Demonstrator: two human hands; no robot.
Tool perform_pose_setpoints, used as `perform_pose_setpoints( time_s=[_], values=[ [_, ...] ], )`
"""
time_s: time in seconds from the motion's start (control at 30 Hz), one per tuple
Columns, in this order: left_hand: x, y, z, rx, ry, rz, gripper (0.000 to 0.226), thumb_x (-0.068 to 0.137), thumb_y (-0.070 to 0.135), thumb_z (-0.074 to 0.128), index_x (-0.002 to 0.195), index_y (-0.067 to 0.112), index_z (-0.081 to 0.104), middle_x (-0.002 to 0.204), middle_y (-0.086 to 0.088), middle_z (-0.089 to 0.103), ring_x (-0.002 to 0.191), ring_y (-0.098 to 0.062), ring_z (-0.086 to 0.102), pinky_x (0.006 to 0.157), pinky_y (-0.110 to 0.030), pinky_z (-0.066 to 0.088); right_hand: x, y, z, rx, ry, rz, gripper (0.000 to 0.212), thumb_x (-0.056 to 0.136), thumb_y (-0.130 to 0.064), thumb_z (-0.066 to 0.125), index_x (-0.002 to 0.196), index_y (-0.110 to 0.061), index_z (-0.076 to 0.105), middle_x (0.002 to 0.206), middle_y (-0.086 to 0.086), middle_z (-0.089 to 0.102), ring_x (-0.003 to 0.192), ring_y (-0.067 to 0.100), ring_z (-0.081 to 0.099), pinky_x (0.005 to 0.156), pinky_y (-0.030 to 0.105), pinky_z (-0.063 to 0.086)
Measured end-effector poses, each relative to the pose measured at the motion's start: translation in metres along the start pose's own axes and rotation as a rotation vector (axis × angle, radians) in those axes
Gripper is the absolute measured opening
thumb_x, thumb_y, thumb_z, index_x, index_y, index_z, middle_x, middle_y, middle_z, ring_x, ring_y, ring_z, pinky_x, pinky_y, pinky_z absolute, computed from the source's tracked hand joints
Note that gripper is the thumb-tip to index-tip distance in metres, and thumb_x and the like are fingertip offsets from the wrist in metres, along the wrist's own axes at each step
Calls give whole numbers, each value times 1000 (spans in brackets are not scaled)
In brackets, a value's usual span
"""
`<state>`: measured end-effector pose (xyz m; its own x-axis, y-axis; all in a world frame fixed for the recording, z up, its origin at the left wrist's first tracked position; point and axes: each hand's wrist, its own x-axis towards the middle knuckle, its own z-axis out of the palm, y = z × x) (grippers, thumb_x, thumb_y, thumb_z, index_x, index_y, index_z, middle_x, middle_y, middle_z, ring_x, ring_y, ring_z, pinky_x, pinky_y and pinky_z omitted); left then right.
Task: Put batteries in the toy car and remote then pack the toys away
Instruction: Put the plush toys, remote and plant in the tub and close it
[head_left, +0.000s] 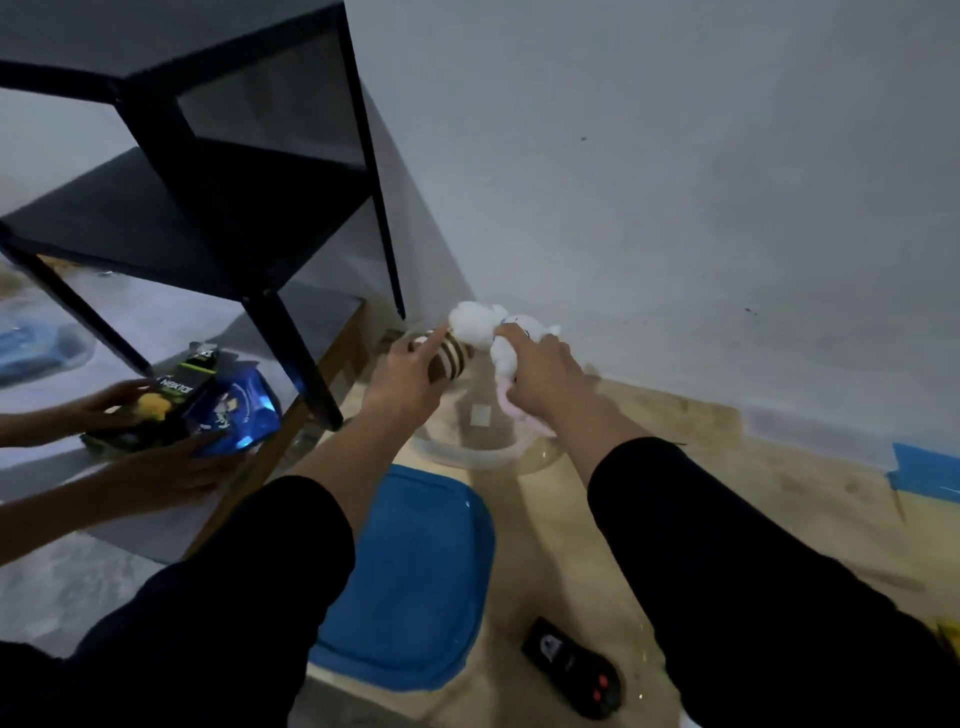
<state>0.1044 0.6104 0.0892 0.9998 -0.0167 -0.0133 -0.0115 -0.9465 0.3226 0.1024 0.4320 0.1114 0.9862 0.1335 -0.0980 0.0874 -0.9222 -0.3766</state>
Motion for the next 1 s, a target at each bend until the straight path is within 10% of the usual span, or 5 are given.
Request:
perform_pose_setpoints(
  time_s=[0.17, 0.4, 0.67, 1.0],
  values=[
    [29, -27, 14, 14, -131, -23, 71, 90, 37, 58, 150, 31, 19, 138, -18, 41, 120, -36, 47, 98, -40, 41, 30, -25, 32, 47, -17, 97, 58, 85, -19, 59, 136, -25, 33, 129, 12, 48, 114, 32, 48, 86, 35, 39],
    [44, -43, 36, 81, -184, 155, 56, 90, 30, 58, 141, 31, 37, 124, -13, 57, 107, -34, 58, 83, -37, 49, 49, -27, 82, 215, -208, 309, 103, 77, -33, 76, 149, -35, 2, 152, 21, 17, 136, 37, 28, 108, 45, 35],
    [46, -40, 40, 70, -193, 225, 48, 93, 18, 52, 140, 18, 42, 138, -11, 48, 118, -30, 52, 94, -32, 42, 36, -11, 74, -58, -63, 169, 74, 88, -21, 62, 147, -34, 20, 146, 14, 19, 126, 29, 36, 90, 34, 43],
    [9, 22, 21, 29, -205, 272, 52, 94, 31, 54, 142, 19, 40, 143, -9, 43, 128, -28, 41, 100, -37, 39, -26, 31, 10, -142, 50, 123, 62, 92, -29, 53, 146, -31, 24, 150, 12, 17, 133, 30, 30, 103, 42, 36]
  ],
)
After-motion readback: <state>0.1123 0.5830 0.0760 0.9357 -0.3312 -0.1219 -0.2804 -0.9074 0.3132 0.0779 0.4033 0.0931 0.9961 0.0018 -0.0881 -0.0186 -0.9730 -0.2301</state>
